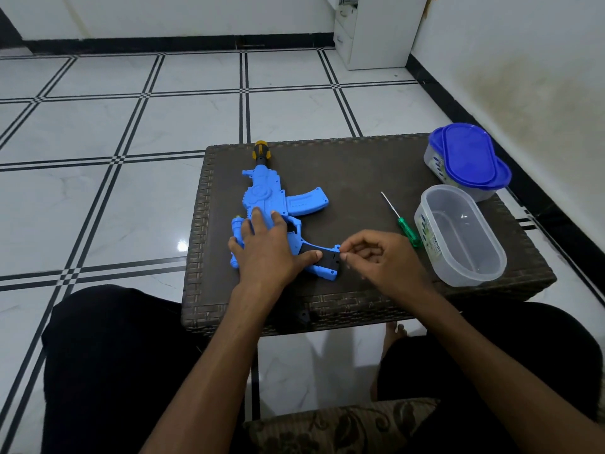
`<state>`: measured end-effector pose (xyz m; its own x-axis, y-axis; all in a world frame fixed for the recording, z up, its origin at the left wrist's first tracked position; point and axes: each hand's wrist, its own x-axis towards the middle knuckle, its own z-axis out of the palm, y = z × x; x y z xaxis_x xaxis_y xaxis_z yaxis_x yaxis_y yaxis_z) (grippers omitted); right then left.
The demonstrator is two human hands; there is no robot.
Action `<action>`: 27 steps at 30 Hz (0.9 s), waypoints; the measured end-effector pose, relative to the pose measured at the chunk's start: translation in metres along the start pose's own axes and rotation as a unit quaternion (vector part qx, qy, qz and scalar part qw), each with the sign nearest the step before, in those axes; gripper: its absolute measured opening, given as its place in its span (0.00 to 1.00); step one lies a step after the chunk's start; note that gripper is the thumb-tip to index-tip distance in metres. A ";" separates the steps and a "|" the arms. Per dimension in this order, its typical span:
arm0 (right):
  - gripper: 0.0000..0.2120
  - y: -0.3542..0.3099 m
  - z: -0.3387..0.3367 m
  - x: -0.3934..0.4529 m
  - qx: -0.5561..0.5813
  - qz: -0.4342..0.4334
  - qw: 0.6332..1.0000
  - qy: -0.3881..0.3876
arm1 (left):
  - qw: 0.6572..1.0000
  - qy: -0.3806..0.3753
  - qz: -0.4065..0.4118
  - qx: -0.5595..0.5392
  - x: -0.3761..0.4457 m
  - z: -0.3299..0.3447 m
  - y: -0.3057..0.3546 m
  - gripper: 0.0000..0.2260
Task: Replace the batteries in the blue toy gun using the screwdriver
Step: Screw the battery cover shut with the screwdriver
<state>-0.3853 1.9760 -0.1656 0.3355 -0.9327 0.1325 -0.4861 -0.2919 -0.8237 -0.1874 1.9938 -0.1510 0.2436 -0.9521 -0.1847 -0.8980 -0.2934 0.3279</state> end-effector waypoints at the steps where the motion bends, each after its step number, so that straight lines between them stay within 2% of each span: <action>1: 0.06 0.001 0.003 -0.001 0.000 -0.009 1.000 0.003 | 1.000 0.000 -0.001 0.000 0.000 0.000 0.000 0.46; 6: 0.07 0.006 0.008 0.000 -0.048 -0.064 0.997 0.004 | 1.000 -0.006 -0.005 -0.002 0.000 -0.002 0.001 0.47; 16: 0.07 0.002 -0.002 0.012 -0.072 -0.047 0.994 -0.061 | 1.000 -0.002 -0.001 0.004 0.000 -0.001 0.001 0.47; 27: 0.07 0.000 -0.009 0.014 -0.116 -0.107 0.981 -0.108 | 1.000 -0.005 -0.002 0.003 0.001 -0.001 0.001 0.47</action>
<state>-0.3881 1.9615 -0.1590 0.6020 -0.7846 0.1483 -0.5478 -0.5409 -0.6382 -0.1877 1.9928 -0.1500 0.2428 -0.9501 -0.1958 -0.8996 -0.2960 0.3210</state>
